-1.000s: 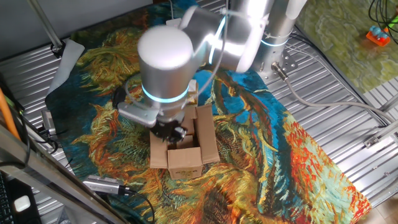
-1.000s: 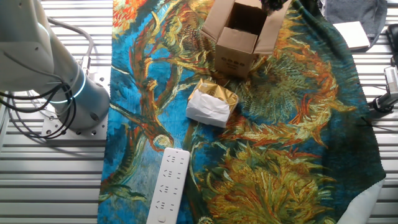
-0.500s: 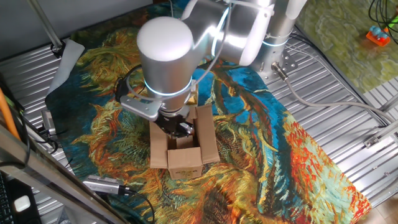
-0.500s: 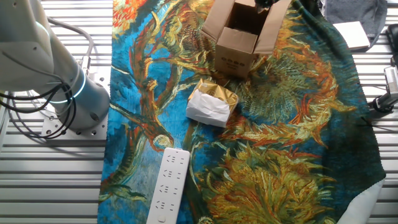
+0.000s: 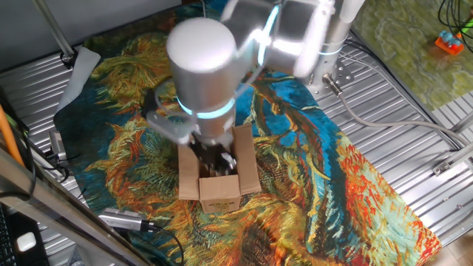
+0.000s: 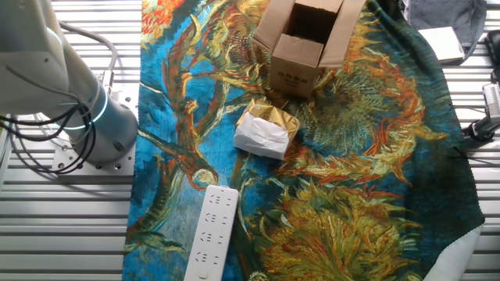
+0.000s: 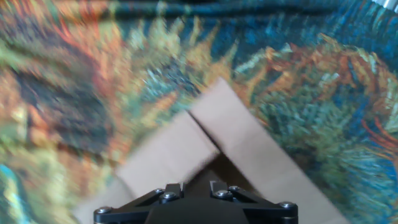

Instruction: Cover the box

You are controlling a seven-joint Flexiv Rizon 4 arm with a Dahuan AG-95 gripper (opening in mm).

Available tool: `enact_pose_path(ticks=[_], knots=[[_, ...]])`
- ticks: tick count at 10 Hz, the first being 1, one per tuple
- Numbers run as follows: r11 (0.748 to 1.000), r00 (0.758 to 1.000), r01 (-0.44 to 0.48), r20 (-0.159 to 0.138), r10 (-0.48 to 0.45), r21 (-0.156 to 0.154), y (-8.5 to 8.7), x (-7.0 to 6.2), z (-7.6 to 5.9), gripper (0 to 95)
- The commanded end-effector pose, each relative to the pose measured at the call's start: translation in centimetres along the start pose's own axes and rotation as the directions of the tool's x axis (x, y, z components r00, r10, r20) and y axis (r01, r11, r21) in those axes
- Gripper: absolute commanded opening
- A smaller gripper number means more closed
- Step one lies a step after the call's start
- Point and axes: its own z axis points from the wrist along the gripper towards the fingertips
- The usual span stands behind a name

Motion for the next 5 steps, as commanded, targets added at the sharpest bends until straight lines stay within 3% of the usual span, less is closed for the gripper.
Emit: enact_pose_path(ticks=[1,5], knots=[[0.998,0.998,-0.054,0.032,0.055,-0.014,0.88,-0.60,0.16,19.0],[0.988,0.987,-0.150,0.059,0.152,-0.033,0.88,-0.60,0.16,19.0]])
